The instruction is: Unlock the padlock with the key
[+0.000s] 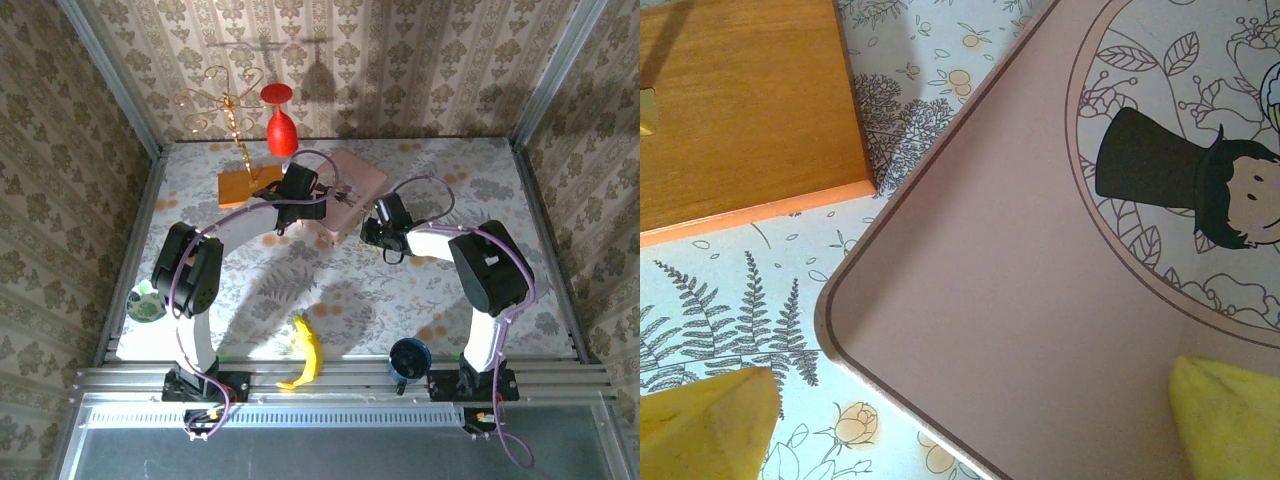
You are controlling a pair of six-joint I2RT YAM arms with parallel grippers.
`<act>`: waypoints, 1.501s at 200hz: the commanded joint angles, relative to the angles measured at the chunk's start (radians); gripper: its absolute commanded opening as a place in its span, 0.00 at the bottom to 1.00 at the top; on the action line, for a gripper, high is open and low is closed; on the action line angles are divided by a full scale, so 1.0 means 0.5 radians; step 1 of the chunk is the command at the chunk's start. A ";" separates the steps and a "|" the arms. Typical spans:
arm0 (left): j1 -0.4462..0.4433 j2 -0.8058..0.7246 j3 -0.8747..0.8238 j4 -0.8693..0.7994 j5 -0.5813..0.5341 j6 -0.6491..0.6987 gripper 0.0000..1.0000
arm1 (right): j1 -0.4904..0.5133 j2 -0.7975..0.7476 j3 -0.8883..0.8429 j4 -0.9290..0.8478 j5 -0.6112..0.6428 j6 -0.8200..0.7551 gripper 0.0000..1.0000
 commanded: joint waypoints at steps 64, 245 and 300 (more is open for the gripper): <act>0.041 0.010 -0.086 -0.277 -0.040 0.014 1.00 | -0.134 -0.106 -0.073 0.133 0.017 -0.013 0.00; 0.038 0.017 -0.106 -0.255 -0.013 0.005 1.00 | -0.181 0.021 0.176 0.101 -0.072 0.186 0.00; -0.001 0.015 0.000 -0.266 -0.126 0.105 1.00 | -0.225 0.059 0.175 0.114 -0.078 0.270 0.00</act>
